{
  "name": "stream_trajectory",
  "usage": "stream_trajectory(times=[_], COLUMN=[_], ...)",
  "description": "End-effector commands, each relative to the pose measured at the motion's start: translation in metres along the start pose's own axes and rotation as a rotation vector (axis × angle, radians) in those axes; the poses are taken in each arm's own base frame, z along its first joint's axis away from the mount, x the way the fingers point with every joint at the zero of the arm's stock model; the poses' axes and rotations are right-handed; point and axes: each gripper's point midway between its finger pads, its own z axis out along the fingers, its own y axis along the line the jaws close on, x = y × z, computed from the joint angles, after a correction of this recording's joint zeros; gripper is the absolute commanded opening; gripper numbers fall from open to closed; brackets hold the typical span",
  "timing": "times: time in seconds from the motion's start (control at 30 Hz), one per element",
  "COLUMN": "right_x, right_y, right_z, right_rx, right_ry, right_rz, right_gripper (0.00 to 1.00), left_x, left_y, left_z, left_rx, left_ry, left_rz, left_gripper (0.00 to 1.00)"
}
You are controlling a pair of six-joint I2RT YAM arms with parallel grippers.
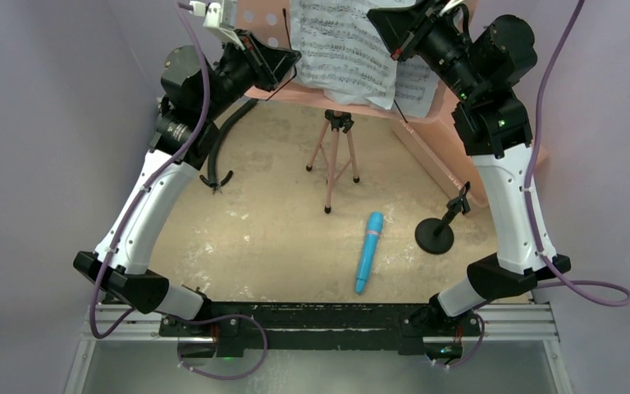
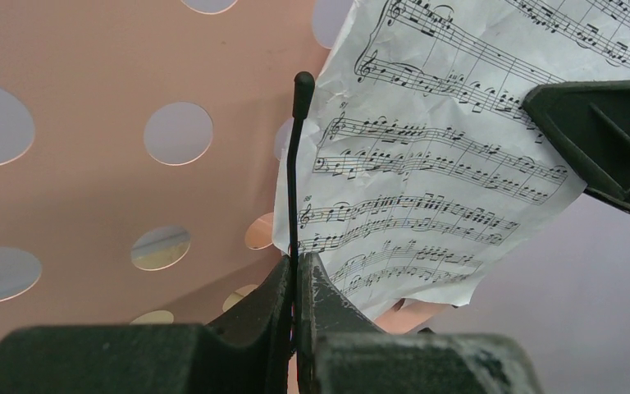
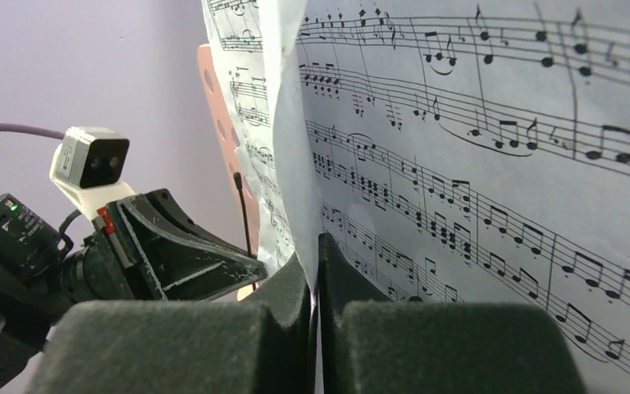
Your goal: Set up the instrument practice props
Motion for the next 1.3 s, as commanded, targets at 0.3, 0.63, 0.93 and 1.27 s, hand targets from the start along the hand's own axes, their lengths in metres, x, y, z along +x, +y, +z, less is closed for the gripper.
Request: stream_trajectory(times=[0.3,0.63,0.93,1.27], right_x=[-0.031,-0.042,-0.051,-0.051], right_y=[0.012,0.006,-0.001,-0.004], right_z=[-0.003,-0.012,-0.014,-0.013], right_rx=[-0.022,0.038,0.081,0.100], right_ry=[-0.100,-0.154,-0.174,-0.192], right_rz=[-0.030,-0.038,-0.083,-0.060], right_gripper=[0.00,0.00,0.00,0.00], left_x=[-0.055,-0.058,-0.064,-0.066], left_y=[-0.038,-0.040,-0.042,-0.043], left_z=[-0.028,-0.033,-0.040,-0.042], left_rx=[0.091,0.090,0.089,0.089], left_ry=[-0.209,-0.229,-0.260,-0.262], left_rz=[0.125,0.137,0.156,0.156], left_gripper=[0.00,0.00,0.00,0.00])
